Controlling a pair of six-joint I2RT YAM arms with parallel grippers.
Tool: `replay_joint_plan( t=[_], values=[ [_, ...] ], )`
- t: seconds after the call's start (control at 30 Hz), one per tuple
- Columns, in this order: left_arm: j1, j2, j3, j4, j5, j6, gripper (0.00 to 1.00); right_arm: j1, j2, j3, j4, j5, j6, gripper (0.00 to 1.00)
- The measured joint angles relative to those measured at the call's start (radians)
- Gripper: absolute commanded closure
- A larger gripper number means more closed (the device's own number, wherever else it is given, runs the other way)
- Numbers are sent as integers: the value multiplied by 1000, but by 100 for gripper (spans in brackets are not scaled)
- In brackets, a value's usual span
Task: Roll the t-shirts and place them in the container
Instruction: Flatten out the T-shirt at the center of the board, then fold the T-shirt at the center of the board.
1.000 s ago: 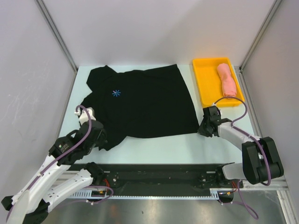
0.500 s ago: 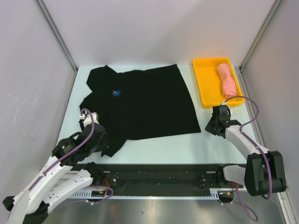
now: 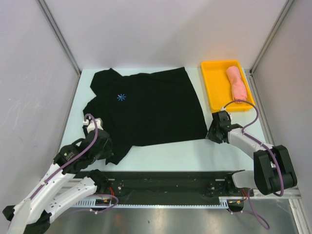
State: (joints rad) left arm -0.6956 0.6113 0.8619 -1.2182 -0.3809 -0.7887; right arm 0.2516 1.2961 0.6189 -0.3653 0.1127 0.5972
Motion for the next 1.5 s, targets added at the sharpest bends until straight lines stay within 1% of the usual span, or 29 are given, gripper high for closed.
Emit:
replay_joint_plan(
  t=[0.23, 0.3, 0.4, 0.47, 0.6, 0.8, 0.87, 1.0, 1.03, 1.1, 1.13, 1.2, 1.37, 1.5],
  values=[
    [0, -5, 0, -6, 0, 0, 100, 2, 42, 0, 44, 15, 6, 68],
    [0, -5, 0, -11, 0, 0, 100, 2, 48, 0, 58, 16, 9, 68],
    [0, -7, 0, -19, 0, 0, 100, 6, 51, 0, 68, 20, 15, 66],
    [0, -10, 0, -20, 0, 0, 100, 9, 51, 0, 72, 23, 20, 62],
    [0, -10, 0, -22, 0, 0, 100, 16, 47, 0, 73, 29, 29, 57],
    [0, -10, 0, -22, 0, 2, 100, 19, 11, 0, 74, 38, 39, 58],
    [0, -10, 0, -22, 0, 2, 100, 19, 18, 0, 76, 38, 40, 62],
    [0, -10, 0, -22, 0, 3, 100, 21, 55, 0, 89, 37, 42, 68],
    [0, -10, 0, -22, 0, 3, 100, 21, 62, 1, 93, 38, 43, 75],
    [0, -9, 0, -22, 0, 3, 100, 21, 66, 1, 102, 39, 42, 85],
    [0, -8, 0, -22, 0, 3, 100, 21, 69, 1, 104, 40, 43, 94],
    [0, -5, 0, -22, 0, 4, 100, 20, 69, 0, 103, 40, 47, 100],
    [0, 13, 0, -25, 11, 13, 100, 0, 63, 0, 94, 37, 48, 100],
    [0, 15, 0, -30, 31, 32, 100, -48, 15, 0, 55, 38, 29, 100]
  ],
)
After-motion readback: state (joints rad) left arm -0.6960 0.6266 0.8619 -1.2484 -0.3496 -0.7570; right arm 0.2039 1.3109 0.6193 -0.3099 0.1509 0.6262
